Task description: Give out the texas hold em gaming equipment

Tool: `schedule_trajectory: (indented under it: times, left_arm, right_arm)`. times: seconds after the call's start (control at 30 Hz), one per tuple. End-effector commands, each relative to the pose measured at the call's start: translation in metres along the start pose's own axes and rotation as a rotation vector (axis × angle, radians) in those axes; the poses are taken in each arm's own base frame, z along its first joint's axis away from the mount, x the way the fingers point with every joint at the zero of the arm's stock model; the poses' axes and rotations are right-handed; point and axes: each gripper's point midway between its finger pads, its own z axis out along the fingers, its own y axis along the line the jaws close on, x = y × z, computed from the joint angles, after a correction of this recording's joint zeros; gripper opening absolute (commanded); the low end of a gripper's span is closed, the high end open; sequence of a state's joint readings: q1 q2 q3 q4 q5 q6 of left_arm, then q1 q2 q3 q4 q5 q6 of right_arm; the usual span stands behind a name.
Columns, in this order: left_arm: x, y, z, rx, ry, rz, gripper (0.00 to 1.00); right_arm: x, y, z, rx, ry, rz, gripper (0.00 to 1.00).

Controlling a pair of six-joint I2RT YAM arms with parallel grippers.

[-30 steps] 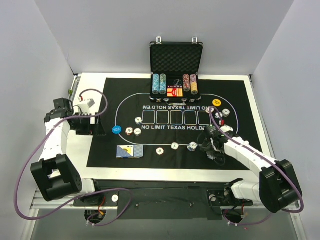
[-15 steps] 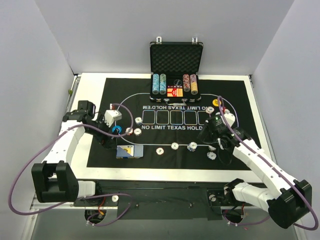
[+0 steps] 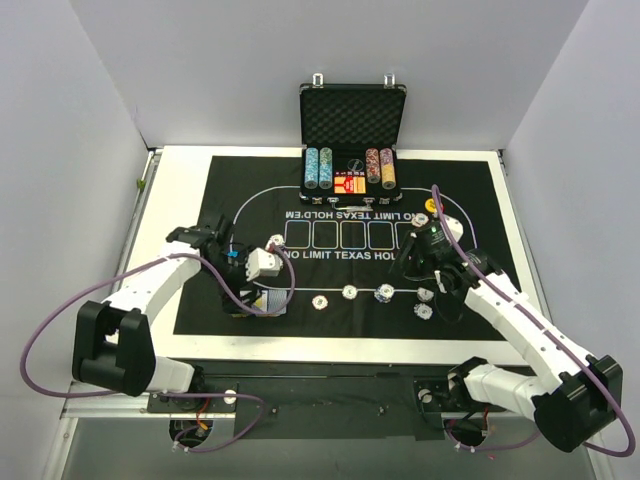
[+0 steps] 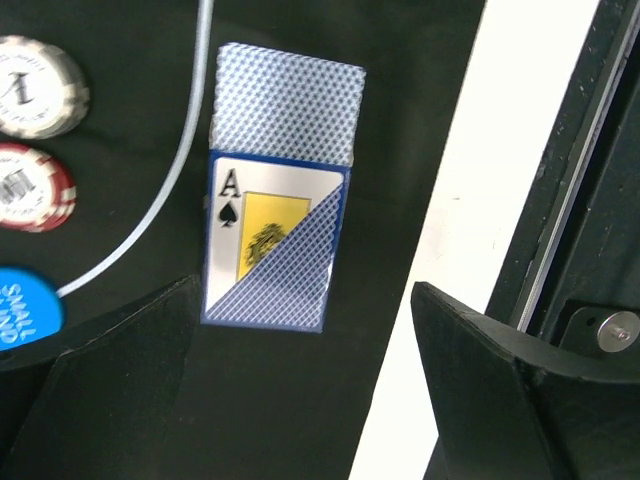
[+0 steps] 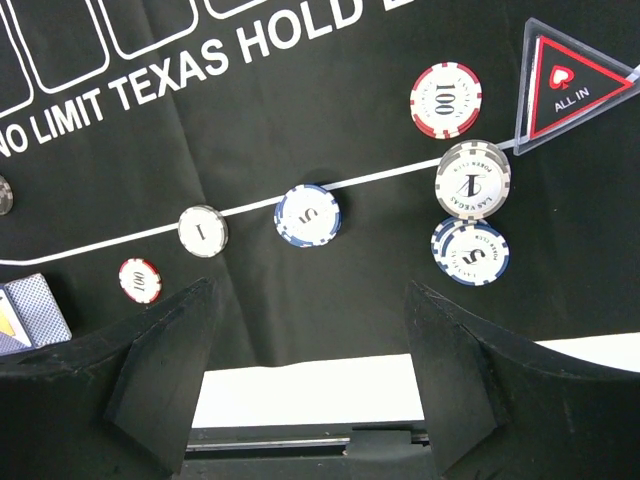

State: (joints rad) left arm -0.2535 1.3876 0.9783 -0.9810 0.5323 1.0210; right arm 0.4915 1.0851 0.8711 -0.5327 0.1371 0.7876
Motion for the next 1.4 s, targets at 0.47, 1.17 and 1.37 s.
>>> schedule_trajectory:
  times: [0.47,1.17,1.37]
  left_arm:
    - [0.005,0.004,0.045,0.057,-0.006,0.297,0.97]
    - [0.01,0.021,0.051,-0.032,0.038,0.296,0.97]
    - [0.004,0.019,0.045,-0.019,0.029,0.288,0.97]
  right_arm:
    - [-0.019,0.022,0.0,-0.061,-0.001,0.001,0.7]
    - [-0.02,0.027,0.006,-0.077,0.034,-0.01,0.69]
    - [-0.019,0.027,0.006,-0.08,0.035,-0.011,0.69]
